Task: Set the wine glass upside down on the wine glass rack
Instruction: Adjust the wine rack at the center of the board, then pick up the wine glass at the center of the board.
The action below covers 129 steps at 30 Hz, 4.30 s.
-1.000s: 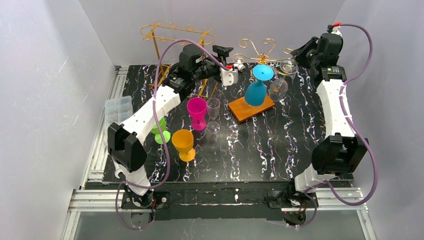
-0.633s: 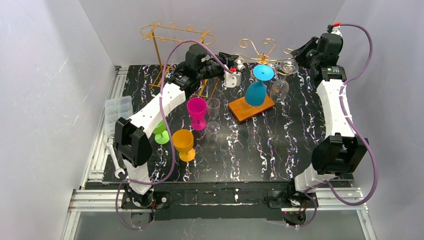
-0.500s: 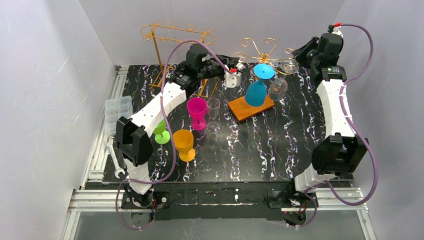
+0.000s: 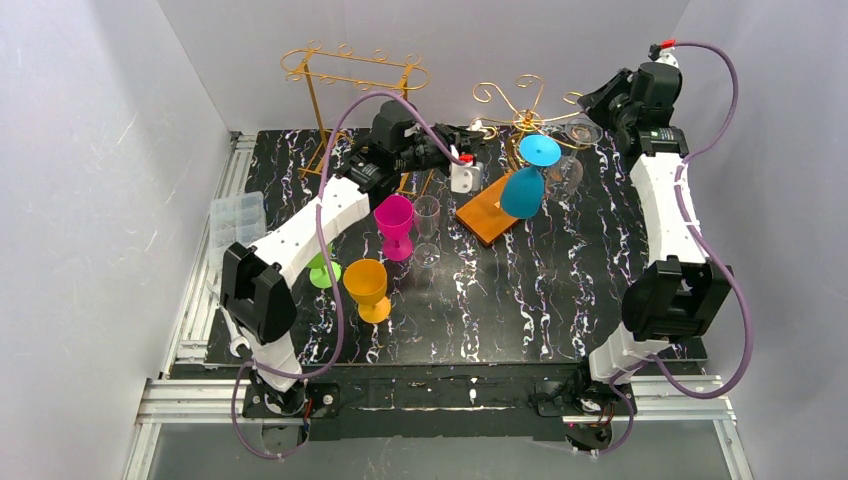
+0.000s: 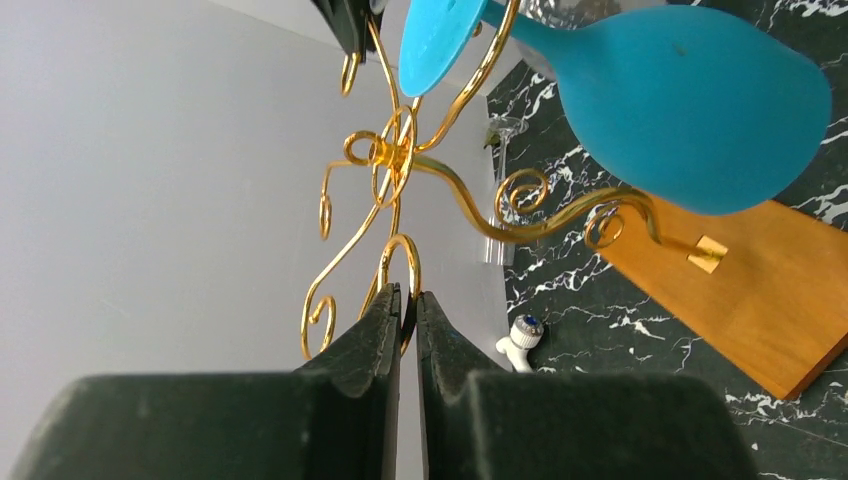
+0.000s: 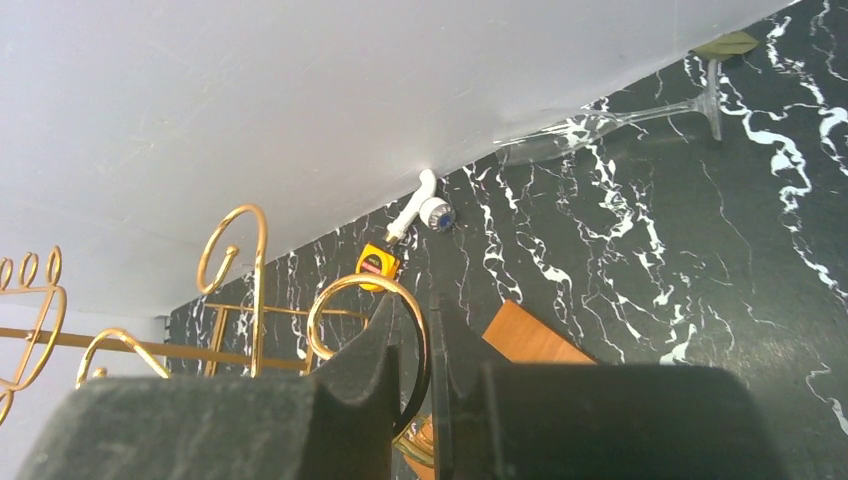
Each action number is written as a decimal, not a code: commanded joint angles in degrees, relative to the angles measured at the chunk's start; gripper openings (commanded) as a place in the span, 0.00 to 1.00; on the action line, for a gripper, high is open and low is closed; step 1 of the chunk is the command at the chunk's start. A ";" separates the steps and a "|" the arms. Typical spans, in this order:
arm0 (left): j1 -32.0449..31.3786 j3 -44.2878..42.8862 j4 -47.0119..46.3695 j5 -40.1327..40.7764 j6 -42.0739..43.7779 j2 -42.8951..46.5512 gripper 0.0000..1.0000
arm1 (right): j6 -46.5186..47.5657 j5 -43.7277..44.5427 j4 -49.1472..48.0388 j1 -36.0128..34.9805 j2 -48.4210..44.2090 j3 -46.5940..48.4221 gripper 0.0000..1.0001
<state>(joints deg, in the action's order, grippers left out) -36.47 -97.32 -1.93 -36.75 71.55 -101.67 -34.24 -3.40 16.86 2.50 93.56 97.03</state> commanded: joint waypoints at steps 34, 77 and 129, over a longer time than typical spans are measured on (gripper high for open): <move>-9.19 -8.22 1.00 7.50 -33.33 4.54 0.00 | 3.86 1.59 2.65 -5.48 10.52 15.52 0.43; -7.79 -4.20 3.36 11.93 -34.77 12.61 0.81 | -2.59 11.42 3.15 4.23 13.45 15.53 0.98; -5.40 -0.80 6.37 11.68 -33.87 16.96 0.93 | -5.56 12.25 -6.02 5.03 31.81 1.14 0.99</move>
<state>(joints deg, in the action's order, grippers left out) -42.70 -98.78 4.99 -24.40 37.21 -87.42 -30.00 13.74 17.72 5.85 130.17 104.16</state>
